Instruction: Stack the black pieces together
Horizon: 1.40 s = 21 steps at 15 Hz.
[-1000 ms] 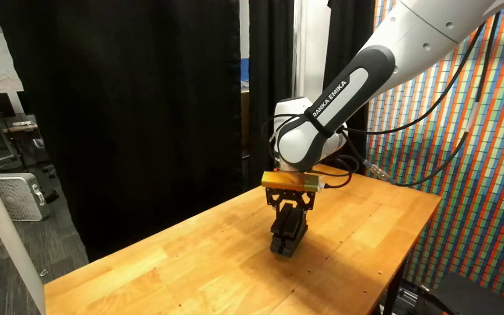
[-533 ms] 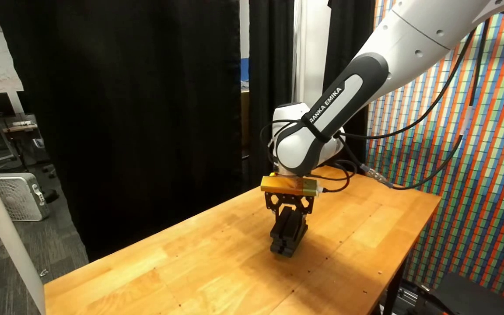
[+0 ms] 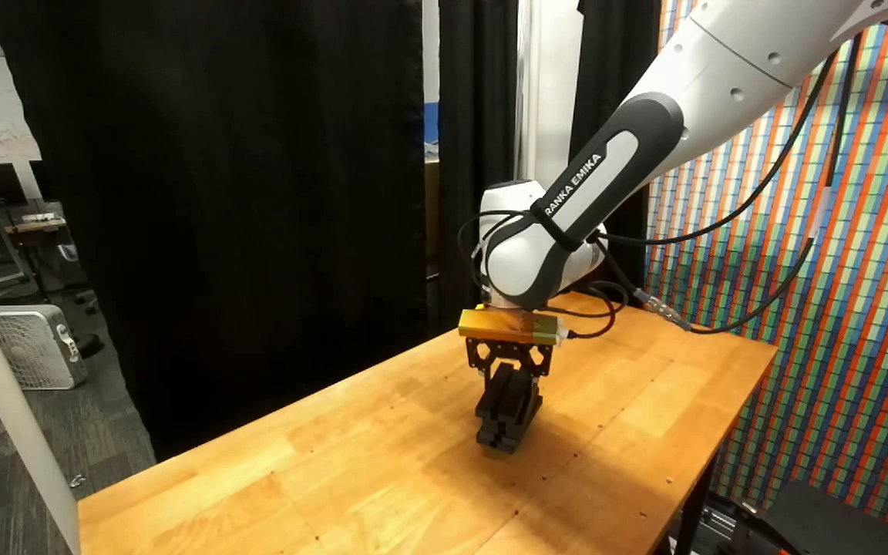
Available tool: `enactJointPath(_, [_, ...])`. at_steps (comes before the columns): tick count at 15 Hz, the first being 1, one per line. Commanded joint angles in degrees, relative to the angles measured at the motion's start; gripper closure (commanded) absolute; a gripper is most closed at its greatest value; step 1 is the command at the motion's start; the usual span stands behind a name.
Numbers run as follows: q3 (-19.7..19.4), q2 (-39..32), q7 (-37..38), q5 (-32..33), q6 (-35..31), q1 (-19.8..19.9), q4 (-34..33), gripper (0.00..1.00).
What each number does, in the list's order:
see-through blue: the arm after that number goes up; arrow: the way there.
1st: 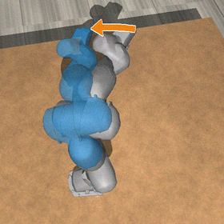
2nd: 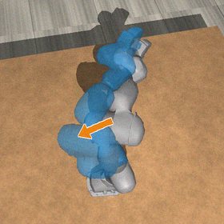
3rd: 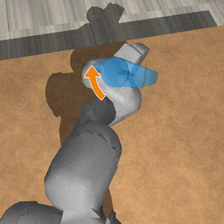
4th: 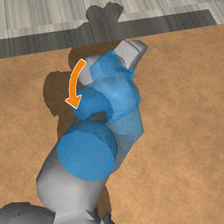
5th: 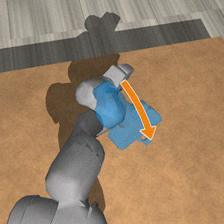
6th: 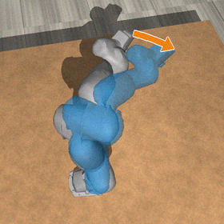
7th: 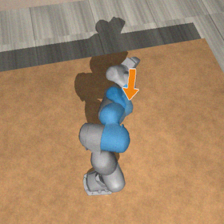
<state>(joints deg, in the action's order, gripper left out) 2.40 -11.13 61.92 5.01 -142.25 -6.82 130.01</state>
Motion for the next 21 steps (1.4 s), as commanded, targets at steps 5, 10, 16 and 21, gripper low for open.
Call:
enactJointPath(5, [-0.8, 1.3, 0.7, 0.3, -0.5, -0.7, 0.2, 0.52])
enactJointPath(10, [-1.0, 1.5, 0.2, 0.8, -0.5, -0.5, 0.5, 0.52])
enactJointPath(16, [-1.5, 1.4, 0.0, 1.5, -0.5, -0.4, 0.5, 0.52])
enactJointPath(21, [-1.7, 1.2, 0.0, 1.5, -0.4, -0.4, 0.4, 0.52])
